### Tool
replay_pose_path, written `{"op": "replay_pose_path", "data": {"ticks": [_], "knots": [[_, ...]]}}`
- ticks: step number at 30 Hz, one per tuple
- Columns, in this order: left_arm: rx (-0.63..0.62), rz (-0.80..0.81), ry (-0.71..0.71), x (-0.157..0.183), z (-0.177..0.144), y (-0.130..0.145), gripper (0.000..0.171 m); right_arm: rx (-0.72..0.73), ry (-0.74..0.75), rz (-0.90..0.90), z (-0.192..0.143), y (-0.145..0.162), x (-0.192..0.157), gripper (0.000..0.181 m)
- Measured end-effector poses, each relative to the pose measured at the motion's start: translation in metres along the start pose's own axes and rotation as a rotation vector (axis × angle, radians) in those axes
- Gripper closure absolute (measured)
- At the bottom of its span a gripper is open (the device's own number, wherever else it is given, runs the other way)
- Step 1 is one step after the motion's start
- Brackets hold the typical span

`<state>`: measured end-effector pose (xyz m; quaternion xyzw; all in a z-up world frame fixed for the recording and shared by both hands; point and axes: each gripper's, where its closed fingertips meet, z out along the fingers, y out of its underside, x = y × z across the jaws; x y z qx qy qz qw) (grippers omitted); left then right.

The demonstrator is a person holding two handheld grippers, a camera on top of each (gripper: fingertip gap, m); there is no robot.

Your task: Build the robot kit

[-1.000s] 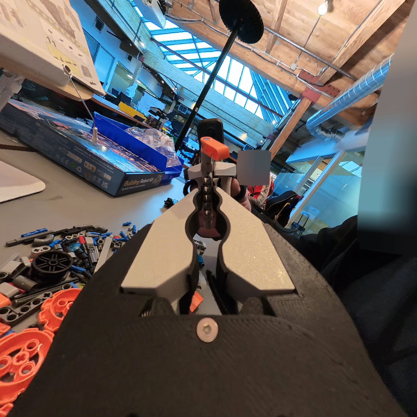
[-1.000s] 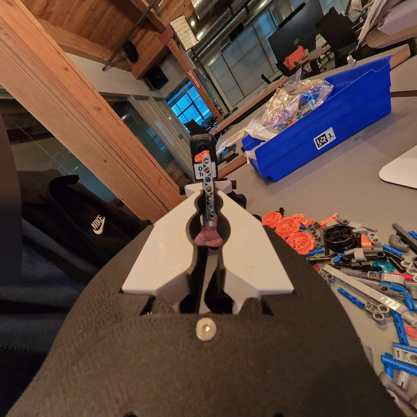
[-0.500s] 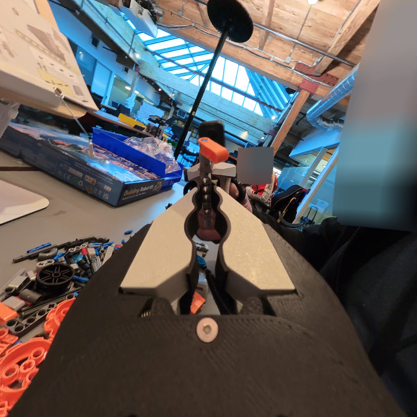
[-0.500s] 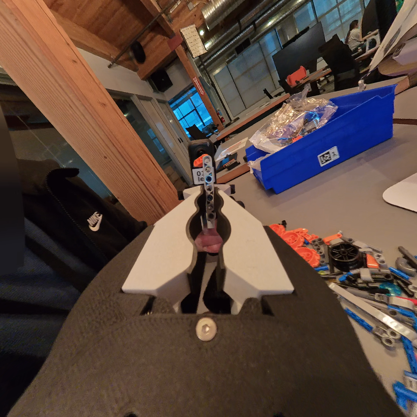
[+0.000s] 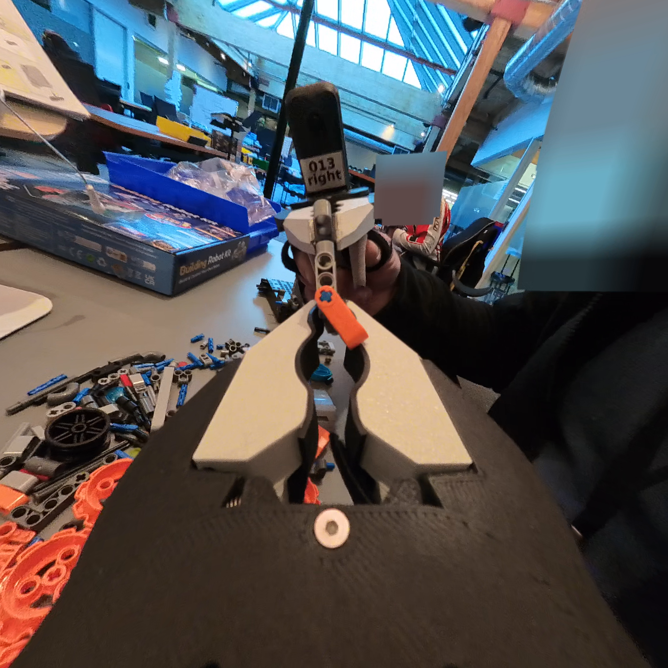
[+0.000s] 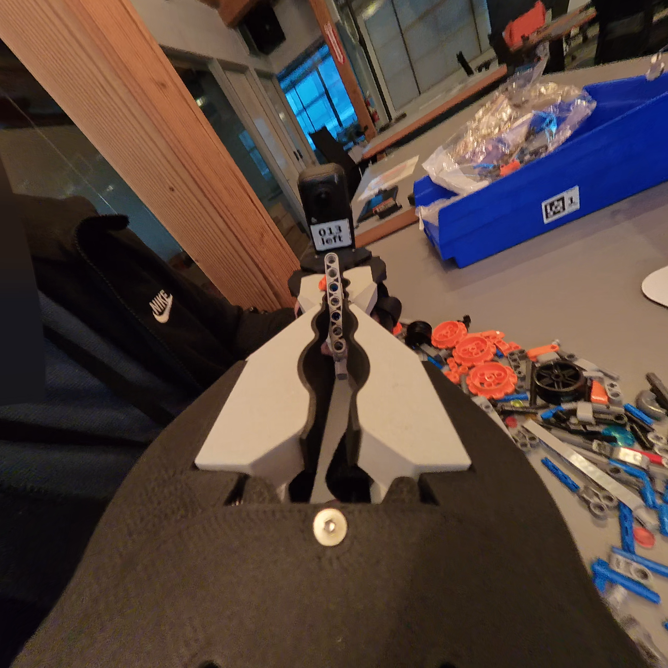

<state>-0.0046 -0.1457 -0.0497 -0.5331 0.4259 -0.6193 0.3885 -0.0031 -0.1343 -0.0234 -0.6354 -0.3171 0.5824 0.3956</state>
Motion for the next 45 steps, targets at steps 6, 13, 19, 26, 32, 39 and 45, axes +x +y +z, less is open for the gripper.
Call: {"op": "replay_pose_path", "data": {"ticks": [6,13,19,26,32,39,45], "knots": [[-0.003,-0.041,-0.002,-0.004,0.002,0.001,0.166,-0.040,0.052,-0.028,-0.006,0.005,0.005,0.176],[-0.022,-0.035,-0.008,-0.005,0.003,0.004,0.165,-0.032,0.070,-0.072,-0.005,0.003,0.004,0.164],[-0.038,-0.030,-0.003,-0.003,0.004,0.006,0.165,-0.021,0.073,-0.100,-0.004,0.001,0.002,0.176],[-0.120,0.084,-0.053,0.000,0.006,0.015,0.166,-0.138,0.124,-0.167,-0.007,0.010,-0.001,0.176],[-0.174,0.106,-0.072,-0.002,0.006,0.022,0.165,-0.207,0.161,-0.202,-0.008,0.019,0.003,0.176],[-0.186,0.119,-0.074,-0.003,0.005,0.025,0.165,-0.215,0.176,-0.260,-0.007,0.020,0.004,0.175],[-0.188,0.142,-0.057,0.000,0.004,0.026,0.165,-0.191,0.165,-0.290,-0.005,0.022,0.000,0.175]]}}
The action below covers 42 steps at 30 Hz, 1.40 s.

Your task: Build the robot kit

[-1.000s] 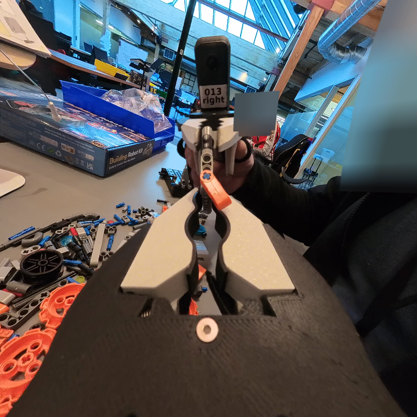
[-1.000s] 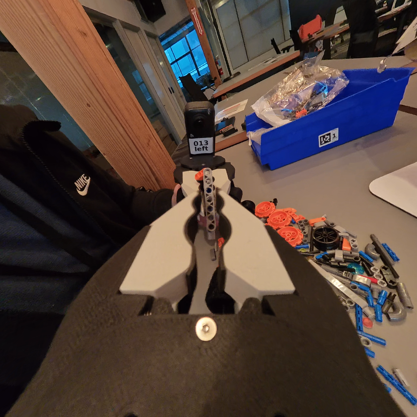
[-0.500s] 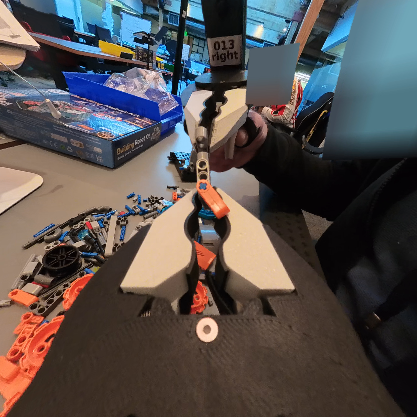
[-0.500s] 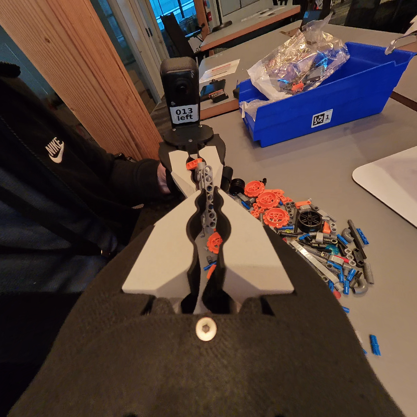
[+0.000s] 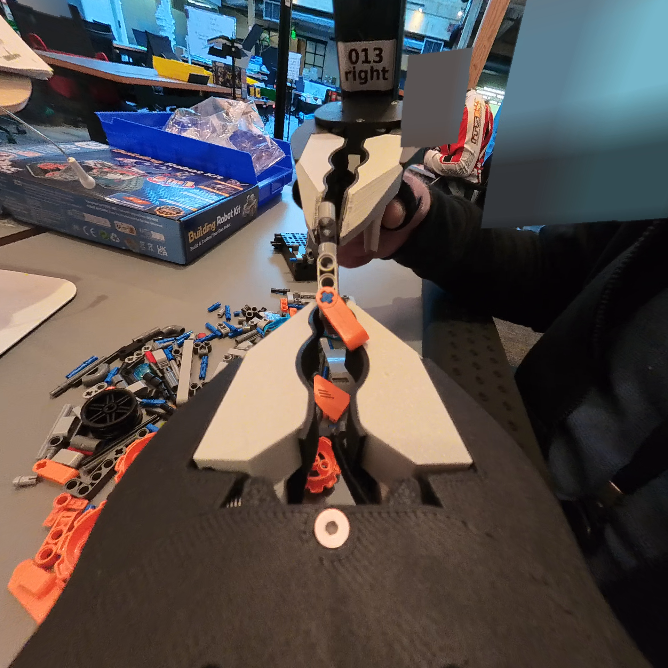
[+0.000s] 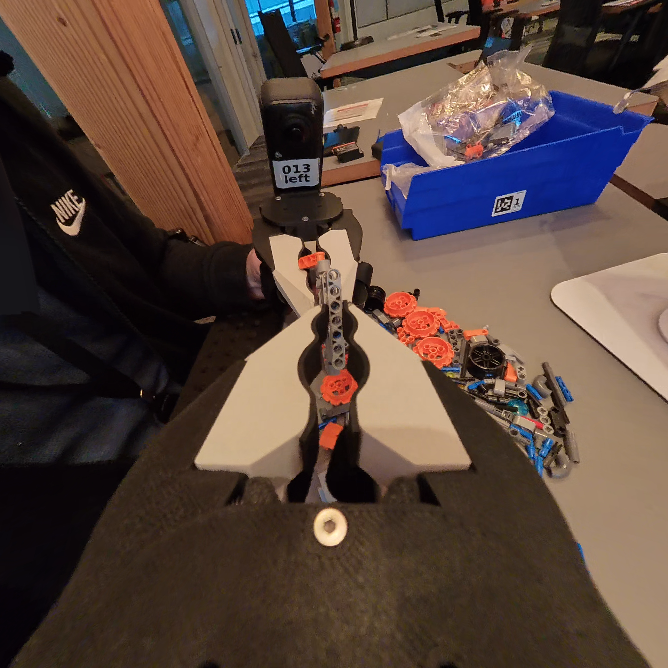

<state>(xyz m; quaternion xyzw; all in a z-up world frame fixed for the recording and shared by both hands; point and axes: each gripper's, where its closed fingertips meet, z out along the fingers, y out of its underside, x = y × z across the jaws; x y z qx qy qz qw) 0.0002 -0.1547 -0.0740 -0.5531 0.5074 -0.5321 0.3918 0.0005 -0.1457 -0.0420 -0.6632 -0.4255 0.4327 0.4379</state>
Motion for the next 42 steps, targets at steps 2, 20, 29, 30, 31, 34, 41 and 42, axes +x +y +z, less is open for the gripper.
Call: {"op": "replay_pose_path", "data": {"ticks": [2,20,29,30,31,34,41,42], "knots": [[0.019,-0.022,0.020,0.001,-0.001,-0.002,0.165,0.026,-0.012,0.013,0.000,-0.002,-0.001,0.175],[-0.019,0.029,0.041,0.009,0.001,0.001,0.166,-0.062,0.018,-0.074,0.003,0.004,-0.011,0.175],[-0.042,0.040,0.039,0.009,0.004,0.006,0.166,-0.084,-0.013,-0.036,0.007,0.011,-0.011,0.175],[-0.027,0.014,0.046,0.007,0.002,0.004,0.166,-0.066,-0.009,-0.025,0.008,0.009,-0.009,0.175],[-0.002,-0.012,0.064,0.008,0.002,0.000,0.166,-0.042,-0.020,-0.009,0.007,0.006,-0.009,0.175],[0.049,-0.066,0.083,0.009,0.005,-0.010,0.165,-0.001,-0.023,0.013,-0.002,-0.002,-0.007,0.174],[0.097,-0.117,0.110,0.008,0.000,-0.017,0.166,0.018,-0.058,0.061,-0.010,0.001,-0.007,0.175],[0.100,-0.117,0.108,0.008,0.001,-0.016,0.166,0.016,-0.060,0.065,-0.010,0.001,-0.007,0.175]]}}
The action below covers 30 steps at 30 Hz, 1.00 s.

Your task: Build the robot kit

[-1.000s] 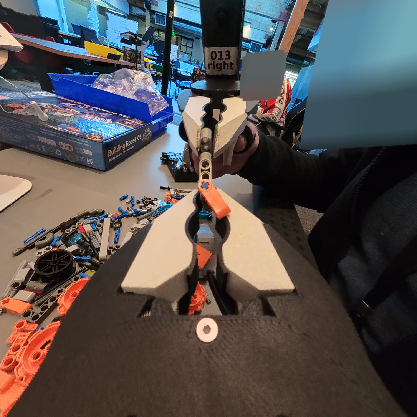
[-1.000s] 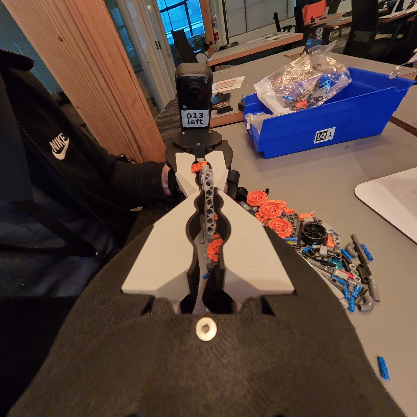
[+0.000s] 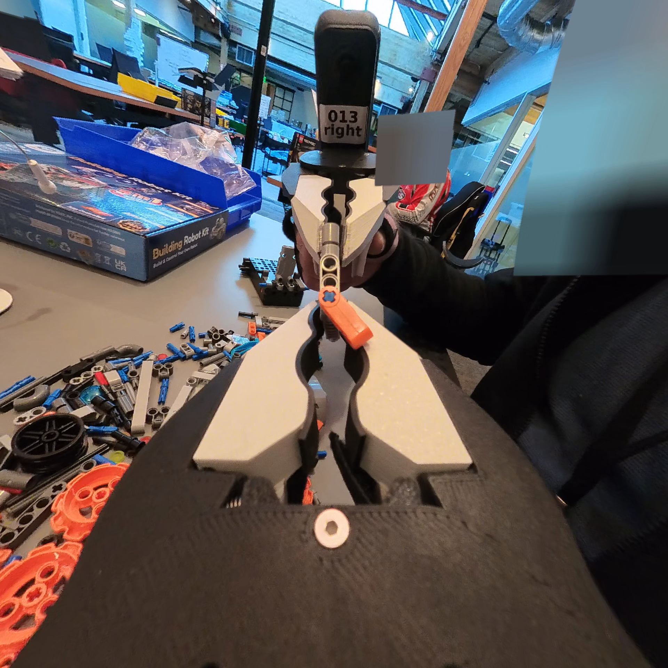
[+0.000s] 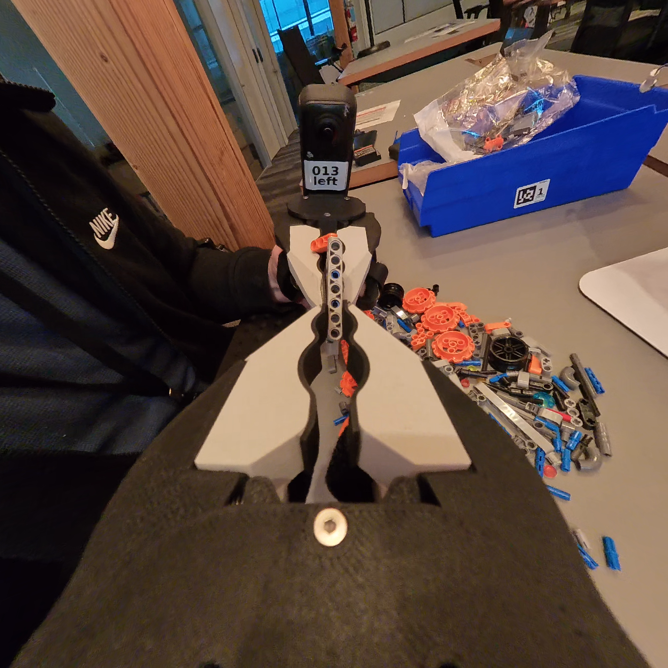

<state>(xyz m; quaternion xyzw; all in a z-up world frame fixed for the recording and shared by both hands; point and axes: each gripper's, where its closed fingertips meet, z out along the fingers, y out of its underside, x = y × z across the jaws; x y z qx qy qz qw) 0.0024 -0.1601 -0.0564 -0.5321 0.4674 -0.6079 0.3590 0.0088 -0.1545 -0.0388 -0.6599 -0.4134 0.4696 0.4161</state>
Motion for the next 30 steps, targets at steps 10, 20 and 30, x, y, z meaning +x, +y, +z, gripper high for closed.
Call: {"op": "replay_pose_path", "data": {"ticks": [10,20,30], "knots": [[-0.025,0.027,-0.013,0.000,-0.002,0.007,0.166,-0.059,-0.012,0.027,0.008,0.012,-0.001,0.175],[-0.048,0.016,0.005,0.003,0.006,0.009,0.166,-0.015,-0.013,0.004,0.005,0.001,-0.004,0.175],[-0.165,0.084,-0.026,0.002,0.010,0.028,0.166,-0.198,0.009,-0.011,0.021,0.030,-0.004,0.175]]}}
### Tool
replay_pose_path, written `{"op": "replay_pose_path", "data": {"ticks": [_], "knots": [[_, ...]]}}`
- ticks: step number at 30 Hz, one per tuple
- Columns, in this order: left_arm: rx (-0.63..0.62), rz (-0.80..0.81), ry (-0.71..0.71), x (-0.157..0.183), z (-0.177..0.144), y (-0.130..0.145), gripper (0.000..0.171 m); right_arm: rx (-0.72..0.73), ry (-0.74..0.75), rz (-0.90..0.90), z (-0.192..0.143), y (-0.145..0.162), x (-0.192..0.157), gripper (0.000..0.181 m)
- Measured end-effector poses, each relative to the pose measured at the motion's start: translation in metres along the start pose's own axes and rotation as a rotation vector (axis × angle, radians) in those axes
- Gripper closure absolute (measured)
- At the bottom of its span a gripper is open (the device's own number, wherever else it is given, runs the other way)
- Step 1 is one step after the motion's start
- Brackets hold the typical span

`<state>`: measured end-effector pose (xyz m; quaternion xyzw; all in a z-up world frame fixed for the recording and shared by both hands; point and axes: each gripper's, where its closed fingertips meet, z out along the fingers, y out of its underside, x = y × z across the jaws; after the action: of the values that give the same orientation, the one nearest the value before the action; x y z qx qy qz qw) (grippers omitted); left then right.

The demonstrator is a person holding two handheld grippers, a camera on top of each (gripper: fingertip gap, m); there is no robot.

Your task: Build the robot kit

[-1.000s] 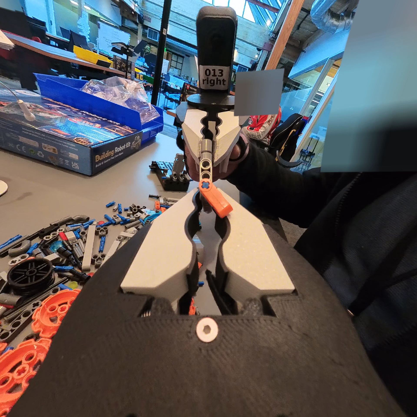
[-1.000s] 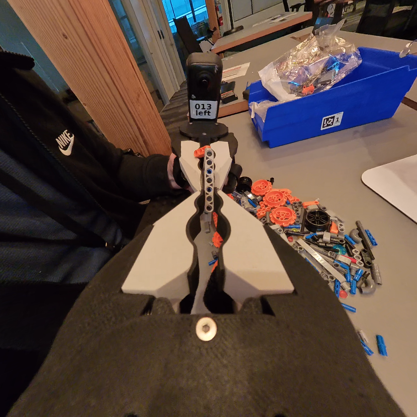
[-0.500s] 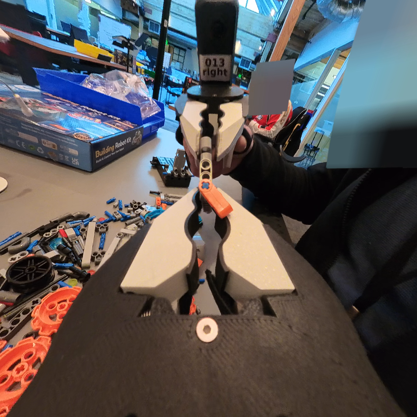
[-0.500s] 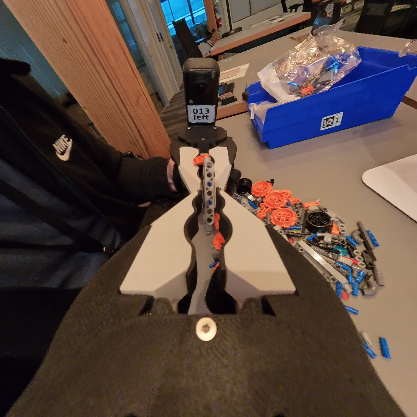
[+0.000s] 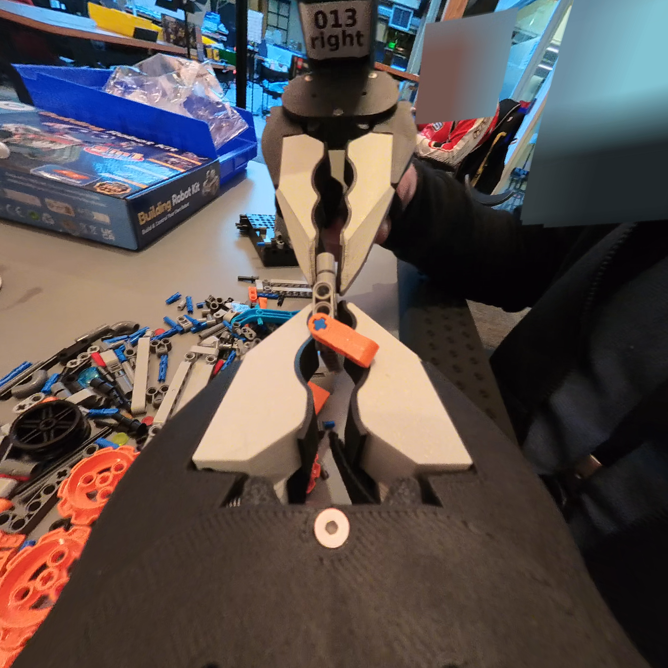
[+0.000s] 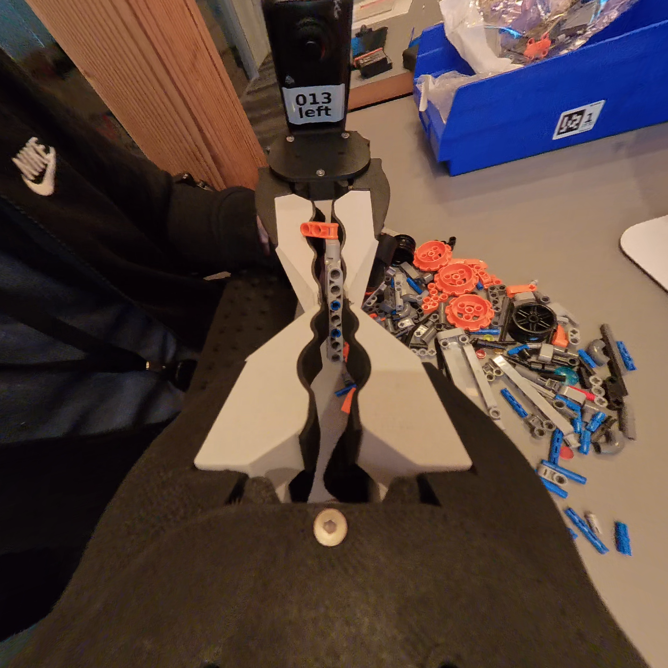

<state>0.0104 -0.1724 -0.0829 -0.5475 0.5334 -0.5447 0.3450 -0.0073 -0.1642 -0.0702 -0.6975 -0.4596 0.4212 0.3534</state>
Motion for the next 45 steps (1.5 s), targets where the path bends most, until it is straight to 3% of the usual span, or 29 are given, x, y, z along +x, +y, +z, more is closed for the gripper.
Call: {"op": "replay_pose_path", "data": {"ticks": [8,12,16,19,24,31,36,41,45], "knots": [[0.073,-0.123,-0.008,-0.008,0.003,-0.012,0.165,0.083,0.047,0.010,-0.012,-0.009,0.009,0.175],[0.220,-0.303,-0.002,-0.026,-0.013,-0.028,0.166,0.097,0.258,-0.128,-0.025,-0.021,0.023,0.143],[0.297,-0.371,-0.048,-0.037,-0.015,-0.036,0.166,-0.011,0.497,-0.287,-0.009,-0.017,0.034,0.111],[0.322,-0.431,-0.056,-0.039,-0.007,-0.038,0.166,-0.115,0.683,-0.402,-0.001,-0.013,0.048,0.113],[0.399,-0.497,-0.093,-0.043,-0.002,-0.045,0.163,-0.281,0.913,-0.525,0.000,0.001,0.069,0.133],[0.400,-0.511,-0.103,-0.042,0.001,-0.042,0.165,-0.355,0.932,-0.570,0.000,0.007,0.069,0.139],[0.282,-0.400,-0.127,-0.039,0.004,-0.036,0.165,-0.313,0.818,-0.539,0.001,0.011,0.066,0.138],[0.166,-0.142,-0.298,-0.045,-0.019,-0.032,0.120,-0.293,0.744,-0.494,-0.027,0.018,0.070,0.138],[0.085,0.154,-0.267,-0.024,-0.013,-0.042,0.091,-0.249,0.566,-0.528,-0.012,0.022,0.046,0.138]]}}
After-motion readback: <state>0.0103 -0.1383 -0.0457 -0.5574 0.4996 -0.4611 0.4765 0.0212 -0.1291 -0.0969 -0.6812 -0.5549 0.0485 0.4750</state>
